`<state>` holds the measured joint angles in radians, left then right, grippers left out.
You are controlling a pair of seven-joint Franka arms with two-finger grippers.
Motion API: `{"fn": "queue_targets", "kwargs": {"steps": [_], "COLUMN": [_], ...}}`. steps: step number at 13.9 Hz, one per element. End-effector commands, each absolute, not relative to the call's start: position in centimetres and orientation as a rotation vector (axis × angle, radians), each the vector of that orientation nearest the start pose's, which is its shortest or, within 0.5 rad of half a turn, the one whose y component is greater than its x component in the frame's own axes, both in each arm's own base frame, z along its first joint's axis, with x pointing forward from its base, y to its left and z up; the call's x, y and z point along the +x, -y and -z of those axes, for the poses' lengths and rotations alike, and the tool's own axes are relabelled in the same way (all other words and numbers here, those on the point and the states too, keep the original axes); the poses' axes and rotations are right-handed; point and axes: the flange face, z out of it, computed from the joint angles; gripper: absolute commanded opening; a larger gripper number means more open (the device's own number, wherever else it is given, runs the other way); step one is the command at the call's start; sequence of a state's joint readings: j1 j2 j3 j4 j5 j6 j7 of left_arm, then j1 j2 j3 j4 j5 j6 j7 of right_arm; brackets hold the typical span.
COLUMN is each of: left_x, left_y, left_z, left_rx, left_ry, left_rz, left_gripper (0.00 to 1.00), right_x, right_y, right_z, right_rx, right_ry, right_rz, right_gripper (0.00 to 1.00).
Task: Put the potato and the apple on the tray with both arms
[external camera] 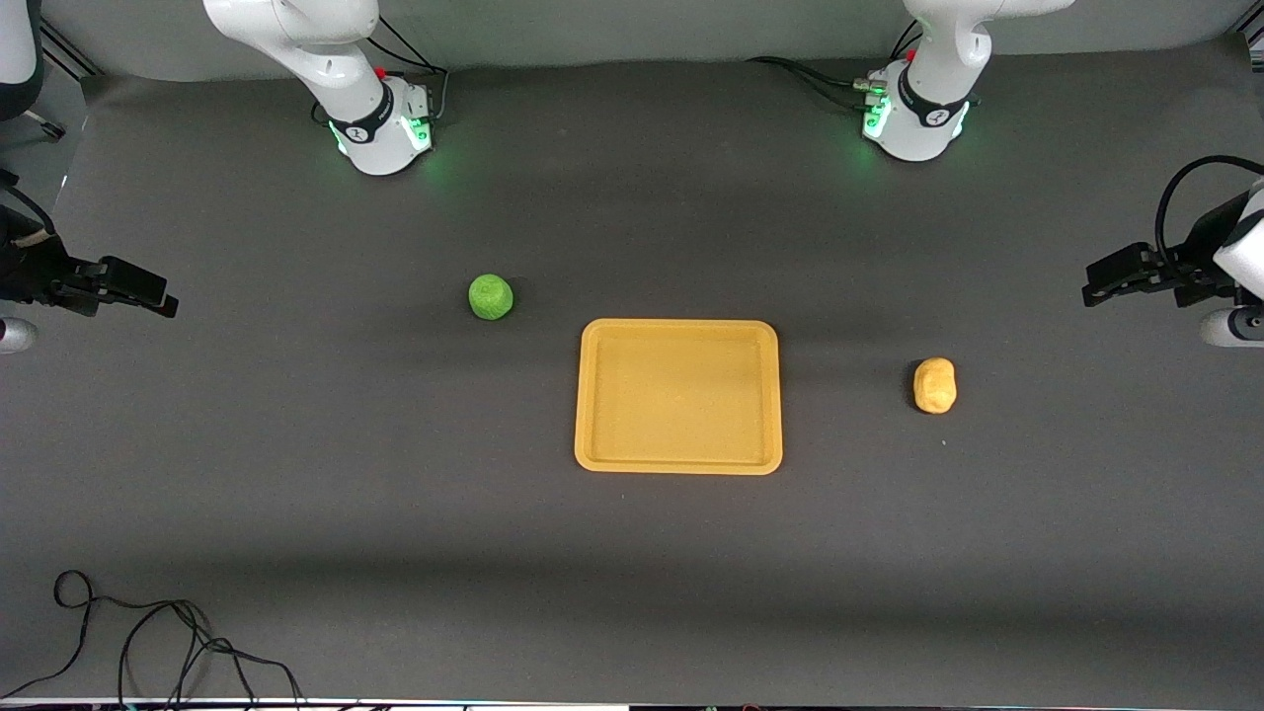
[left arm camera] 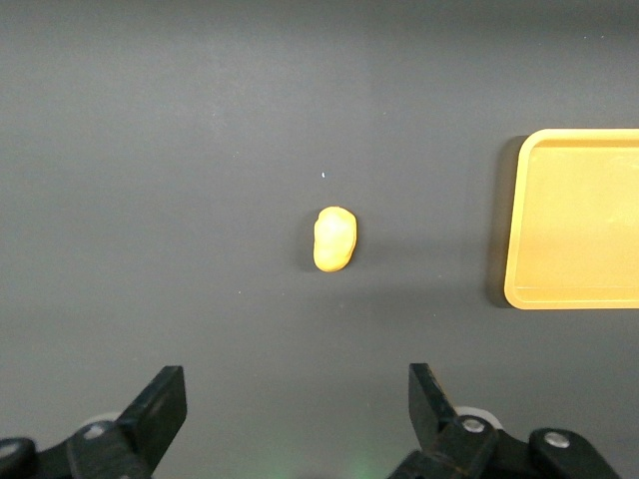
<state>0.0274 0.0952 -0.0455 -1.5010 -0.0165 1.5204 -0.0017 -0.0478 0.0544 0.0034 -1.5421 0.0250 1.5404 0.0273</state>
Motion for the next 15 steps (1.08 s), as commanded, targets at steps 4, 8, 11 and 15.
{"fn": "queue_targets", "kwargs": {"steps": [4,8,11,15], "left_x": [58.2,60.0,59.4,59.2], "left_y": [1.1,2.0,2.2,3.0], "left_z": [-48.1,-39.0,-32.8,-25.5], "left_rx": [-3.164,-3.180,-3.185,-3.195], "left_ry": [-0.026,-0.009,-0.025,-0.006], "left_rz": [-0.211,-0.253,-0.307,-0.451], "left_gripper": [0.99,0.99,0.99,0.99], "right_x": [56.8,56.8,56.7,56.7], "right_y": [2.0,2.0,1.9,1.7], "right_z": [-61.5,-61.5,-61.6,-61.7], "right_rx": [-3.116,-3.116,-3.116,-3.117], "right_ry": [-0.109,-0.109,-0.107,-0.102], "right_rz": [-0.074,-0.067,-0.067,-0.062], "right_gripper": [1.00,1.00,1.00,1.00]}}
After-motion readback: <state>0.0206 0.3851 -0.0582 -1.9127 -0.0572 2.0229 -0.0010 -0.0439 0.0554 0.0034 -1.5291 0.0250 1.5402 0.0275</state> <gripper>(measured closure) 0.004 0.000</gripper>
